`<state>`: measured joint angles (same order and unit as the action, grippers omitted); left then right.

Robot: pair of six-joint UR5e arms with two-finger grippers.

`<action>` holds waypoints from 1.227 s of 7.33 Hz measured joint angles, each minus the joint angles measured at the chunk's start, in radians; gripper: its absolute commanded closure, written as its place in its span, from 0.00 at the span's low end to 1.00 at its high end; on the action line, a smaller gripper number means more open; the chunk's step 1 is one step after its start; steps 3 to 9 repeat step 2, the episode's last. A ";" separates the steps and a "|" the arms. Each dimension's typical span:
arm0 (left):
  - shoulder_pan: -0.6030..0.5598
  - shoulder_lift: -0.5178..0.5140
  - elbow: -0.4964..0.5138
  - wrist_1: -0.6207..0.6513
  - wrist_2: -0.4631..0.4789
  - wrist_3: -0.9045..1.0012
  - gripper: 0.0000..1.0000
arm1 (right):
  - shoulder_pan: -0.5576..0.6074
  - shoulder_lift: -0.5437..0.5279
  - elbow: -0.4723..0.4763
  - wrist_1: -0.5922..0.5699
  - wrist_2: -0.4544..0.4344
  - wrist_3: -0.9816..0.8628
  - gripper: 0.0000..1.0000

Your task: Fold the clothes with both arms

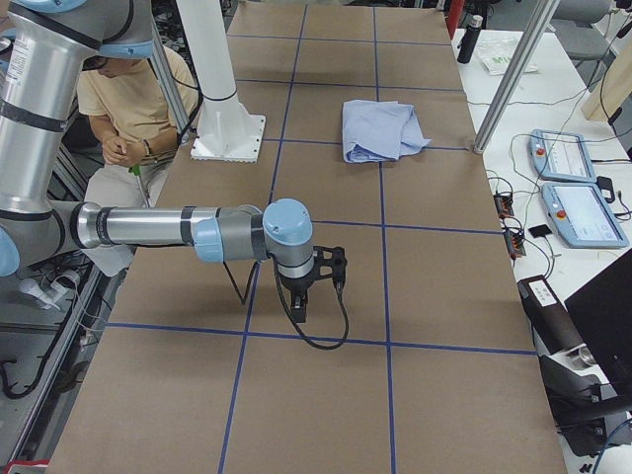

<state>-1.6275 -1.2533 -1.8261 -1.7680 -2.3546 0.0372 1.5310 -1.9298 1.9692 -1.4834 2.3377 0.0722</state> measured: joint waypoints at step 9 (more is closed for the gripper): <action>0.000 0.000 0.001 -0.004 0.000 0.001 0.00 | 0.000 0.000 0.000 0.000 0.001 0.002 0.00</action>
